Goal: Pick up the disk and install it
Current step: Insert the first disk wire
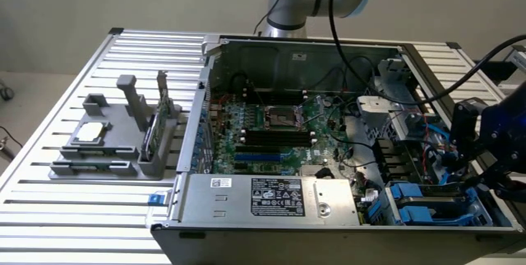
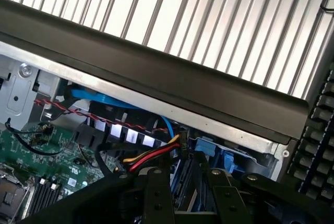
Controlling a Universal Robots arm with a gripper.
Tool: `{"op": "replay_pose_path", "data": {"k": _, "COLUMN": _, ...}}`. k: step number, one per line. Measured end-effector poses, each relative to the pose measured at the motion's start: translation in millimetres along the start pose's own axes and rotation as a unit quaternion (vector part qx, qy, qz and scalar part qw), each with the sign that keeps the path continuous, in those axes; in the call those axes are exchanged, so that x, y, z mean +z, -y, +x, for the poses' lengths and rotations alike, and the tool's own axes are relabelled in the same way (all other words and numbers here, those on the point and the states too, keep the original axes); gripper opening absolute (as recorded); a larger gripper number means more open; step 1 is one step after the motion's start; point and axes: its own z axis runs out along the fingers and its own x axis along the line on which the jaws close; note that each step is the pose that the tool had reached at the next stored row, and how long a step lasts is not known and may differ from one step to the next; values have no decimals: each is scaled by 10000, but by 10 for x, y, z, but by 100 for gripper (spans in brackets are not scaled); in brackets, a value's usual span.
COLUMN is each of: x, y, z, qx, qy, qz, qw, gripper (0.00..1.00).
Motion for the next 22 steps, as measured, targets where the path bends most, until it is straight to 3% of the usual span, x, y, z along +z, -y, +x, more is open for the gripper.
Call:
{"op": "replay_pose_path", "data": {"k": 6, "x": 18, "y": -1, "z": -31, "qx": 28, "qy": -144, "qz": -48, "qw": 9999, "gripper": 32}}
{"op": "replay_pose_path", "data": {"k": 15, "x": 39, "y": 3, "z": -86, "qx": 73, "qy": -276, "qz": -91, "qw": 9996, "gripper": 32}}
{"op": "replay_pose_path", "data": {"k": 22, "x": 37, "y": 9, "z": -123, "qx": 116, "qy": -334, "qz": -93, "qw": 9993, "gripper": 32}}
